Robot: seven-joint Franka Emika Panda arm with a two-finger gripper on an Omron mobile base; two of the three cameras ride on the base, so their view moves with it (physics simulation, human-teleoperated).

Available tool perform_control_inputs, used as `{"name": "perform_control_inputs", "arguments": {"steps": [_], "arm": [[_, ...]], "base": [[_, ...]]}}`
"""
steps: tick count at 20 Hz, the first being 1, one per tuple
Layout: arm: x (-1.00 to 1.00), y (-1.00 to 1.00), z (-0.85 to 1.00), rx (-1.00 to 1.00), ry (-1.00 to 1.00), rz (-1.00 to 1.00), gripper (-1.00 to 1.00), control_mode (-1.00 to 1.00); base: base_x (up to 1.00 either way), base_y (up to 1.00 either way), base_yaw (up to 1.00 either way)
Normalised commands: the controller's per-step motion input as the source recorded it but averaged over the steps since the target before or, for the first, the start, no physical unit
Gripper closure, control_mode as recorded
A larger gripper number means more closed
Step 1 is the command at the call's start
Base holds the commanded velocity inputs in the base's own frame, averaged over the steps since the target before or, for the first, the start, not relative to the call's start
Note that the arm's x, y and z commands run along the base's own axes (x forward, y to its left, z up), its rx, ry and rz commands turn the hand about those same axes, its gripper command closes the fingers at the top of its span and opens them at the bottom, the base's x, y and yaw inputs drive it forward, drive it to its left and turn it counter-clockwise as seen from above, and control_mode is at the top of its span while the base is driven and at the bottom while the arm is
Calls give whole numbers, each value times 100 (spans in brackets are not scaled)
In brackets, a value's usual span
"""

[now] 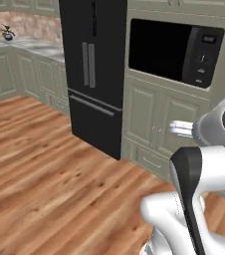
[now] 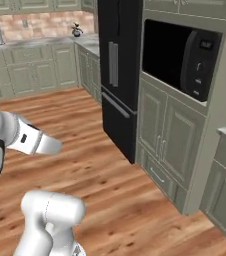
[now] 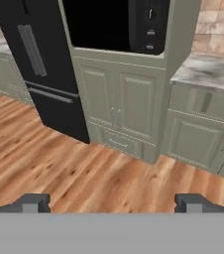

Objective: Move the hot dog bun to the plate on the dining table and place the condiment next to that plate. Then navigate to the fridge and take the sausage and place it on the plate as well.

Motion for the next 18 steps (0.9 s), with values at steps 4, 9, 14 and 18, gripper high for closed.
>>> {"name": "perform_control_inputs", "arguments": {"steps": [4, 9, 14, 18], "arm": [[0, 0, 0, 0, 0, 0, -100, 100], [0, 0, 0, 0, 0, 0, -100, 100], [0, 0, 0, 0, 0, 0, -100, 100], [0, 0, 0, 0, 0, 0, -100, 100]], "base": [[100, 1, -20], [100, 31, -30], [95, 63, -38], [78, 95, -38]]}}
